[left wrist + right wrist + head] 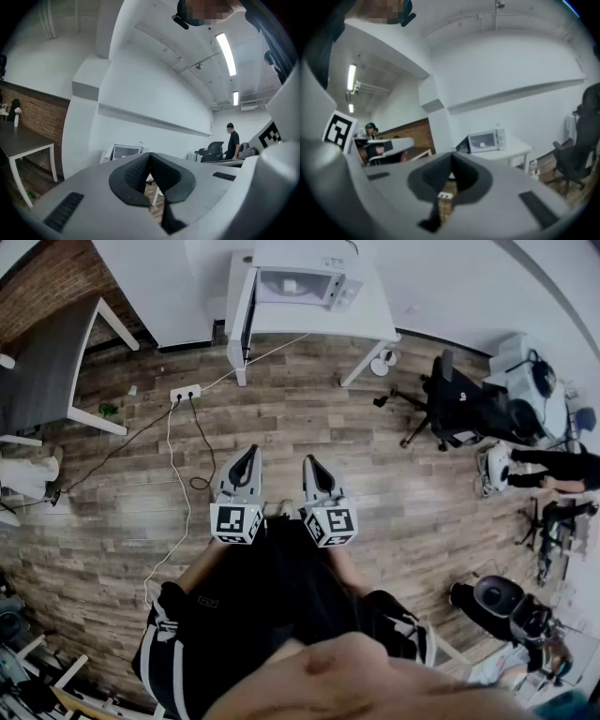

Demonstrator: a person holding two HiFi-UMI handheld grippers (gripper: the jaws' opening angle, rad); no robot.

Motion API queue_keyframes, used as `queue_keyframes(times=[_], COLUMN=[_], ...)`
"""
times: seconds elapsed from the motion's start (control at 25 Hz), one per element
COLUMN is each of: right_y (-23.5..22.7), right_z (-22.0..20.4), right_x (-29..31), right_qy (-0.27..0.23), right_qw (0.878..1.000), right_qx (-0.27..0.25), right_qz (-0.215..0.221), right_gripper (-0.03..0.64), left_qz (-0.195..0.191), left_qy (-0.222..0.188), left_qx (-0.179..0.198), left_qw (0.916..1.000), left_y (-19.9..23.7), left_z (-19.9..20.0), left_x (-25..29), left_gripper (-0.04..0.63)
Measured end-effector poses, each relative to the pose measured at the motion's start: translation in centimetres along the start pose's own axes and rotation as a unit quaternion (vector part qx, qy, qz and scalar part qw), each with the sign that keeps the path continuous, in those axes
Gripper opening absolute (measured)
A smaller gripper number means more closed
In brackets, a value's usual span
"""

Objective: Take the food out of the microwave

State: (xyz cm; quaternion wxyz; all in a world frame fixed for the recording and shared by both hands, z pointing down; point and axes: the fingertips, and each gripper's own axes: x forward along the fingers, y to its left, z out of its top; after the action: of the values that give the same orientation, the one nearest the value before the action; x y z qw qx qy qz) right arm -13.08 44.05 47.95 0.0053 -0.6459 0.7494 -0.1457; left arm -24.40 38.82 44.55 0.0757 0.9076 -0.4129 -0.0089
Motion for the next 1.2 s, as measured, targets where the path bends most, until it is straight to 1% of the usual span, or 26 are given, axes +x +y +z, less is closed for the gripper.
queue_keyframes(times=[0.36,0.52,0.64,0.8,0.96,1.2], right_y=[1.3,1.8,2.3,3.2,4.1,3.4], right_z=[0.1,0.3,0.5,0.3,0.1,-0.1], right_x=[-0.1,0.1,0.3,1.1,1.9,2.2], right_qy=[0.001,-0.008,-0.015,-0.012,-0.011,-0.02], right_qw=[1.0,1.0,1.0,1.0,0.999,0.997], right_qx=[-0.002,0.004,0.011,0.005,0.003,0.012], right_qz=[0.0,-0.002,-0.012,-0.028,-0.044,-0.067], right_gripper=[0.031,0.031,0.031,0.031,0.031,0.031], left_qz=[-0.003,-0.005,-0.01,-0.017,-0.032,-0.05], left_qy=[-0.003,-0.002,-0.003,0.003,0.004,0.015], left_qx=[-0.002,-0.014,-0.012,-0.022,-0.02,-0.019], left_qw=[1.0,0.9999,0.9999,0.9996,0.9993,0.9984], left_y=[0.4,0.7,1.5,2.9,4.1,4.0], left_z=[0.2,0.4,0.4,0.1,-0.2,-1.2], left_x=[-0.7,-1.1,-1.6,-2.1,-2.5,-2.0], left_gripper=[0.031,0.031,0.031,0.031,0.031,0.031])
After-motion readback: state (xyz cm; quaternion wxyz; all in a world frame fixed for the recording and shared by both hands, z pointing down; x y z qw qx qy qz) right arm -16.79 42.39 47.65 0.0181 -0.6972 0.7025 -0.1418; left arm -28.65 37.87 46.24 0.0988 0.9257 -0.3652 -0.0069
